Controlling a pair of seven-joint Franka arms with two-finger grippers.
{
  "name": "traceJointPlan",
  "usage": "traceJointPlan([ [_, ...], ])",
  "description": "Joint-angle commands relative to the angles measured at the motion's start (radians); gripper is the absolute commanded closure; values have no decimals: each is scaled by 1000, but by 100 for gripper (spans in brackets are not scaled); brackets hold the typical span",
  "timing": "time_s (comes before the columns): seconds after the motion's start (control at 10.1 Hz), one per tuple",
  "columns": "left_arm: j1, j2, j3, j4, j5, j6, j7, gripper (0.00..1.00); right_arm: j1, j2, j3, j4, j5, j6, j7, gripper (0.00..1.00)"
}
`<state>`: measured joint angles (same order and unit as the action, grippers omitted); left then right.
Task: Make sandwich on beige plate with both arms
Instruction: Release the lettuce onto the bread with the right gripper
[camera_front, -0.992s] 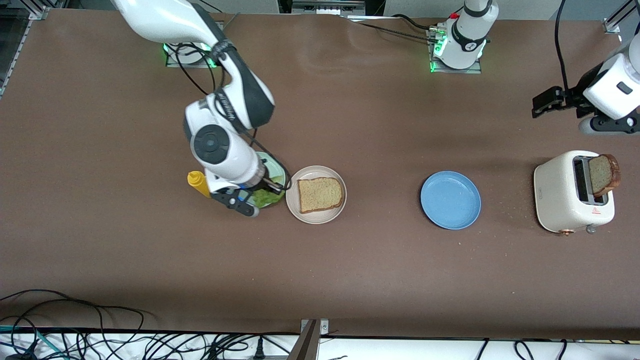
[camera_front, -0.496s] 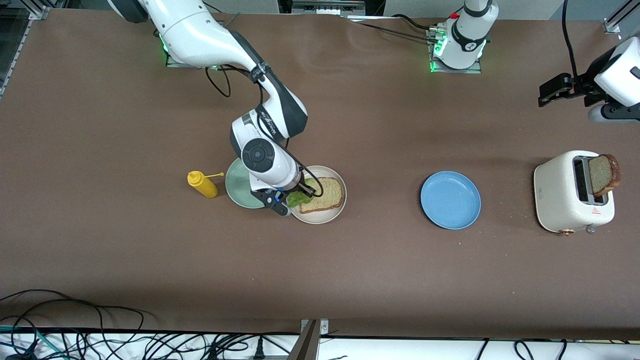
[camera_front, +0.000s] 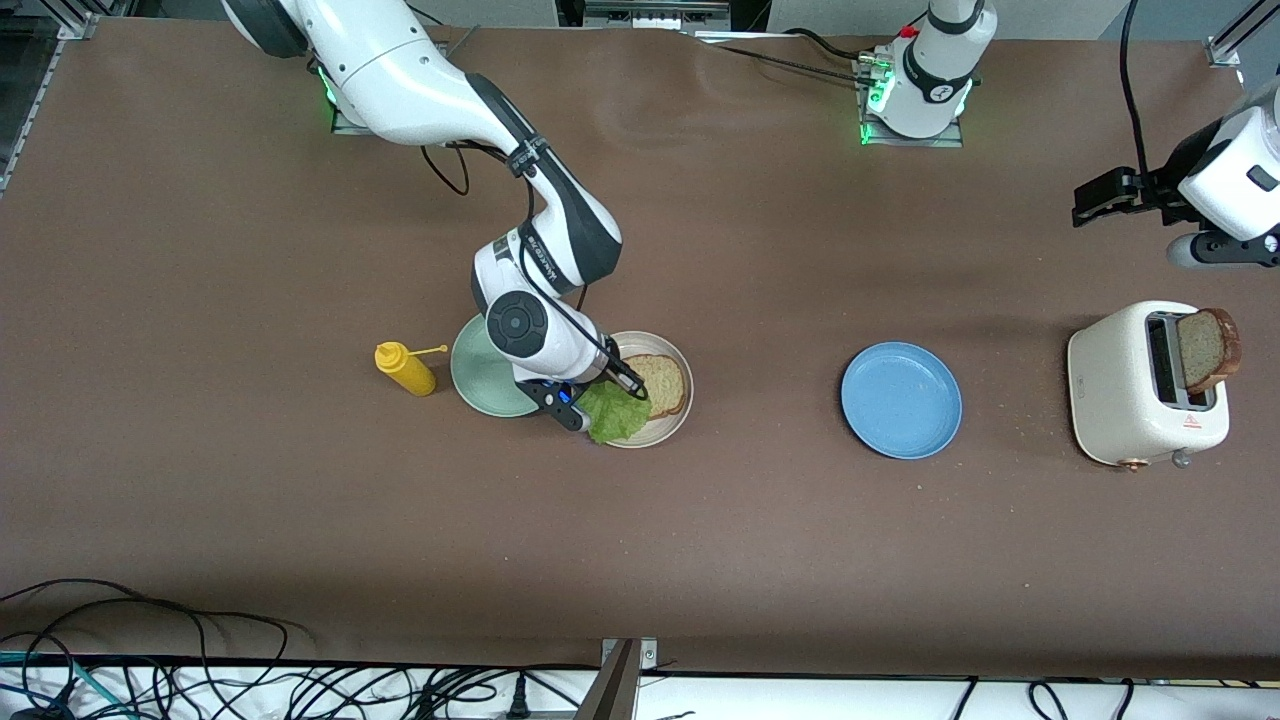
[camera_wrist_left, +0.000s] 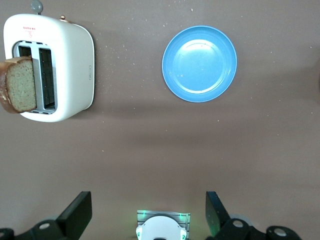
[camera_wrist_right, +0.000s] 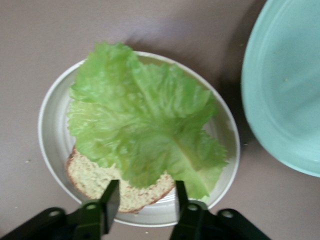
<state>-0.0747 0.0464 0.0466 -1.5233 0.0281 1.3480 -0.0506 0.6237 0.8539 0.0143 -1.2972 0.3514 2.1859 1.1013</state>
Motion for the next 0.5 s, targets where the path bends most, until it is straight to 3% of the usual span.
traceJointPlan([
  [0.0,7,10,-2,25,-7,-18,8,0,-4,4,-8,35,18,-9,3,0],
  [0.2,7,12,-2,25,-7,-18,8,0,-12,-30,-34,35,2,-49,0,0],
  [0.4,7,12,-2,25,-8,-20,8,0,-12,-79,-71,35,-104,-156,-71,0],
])
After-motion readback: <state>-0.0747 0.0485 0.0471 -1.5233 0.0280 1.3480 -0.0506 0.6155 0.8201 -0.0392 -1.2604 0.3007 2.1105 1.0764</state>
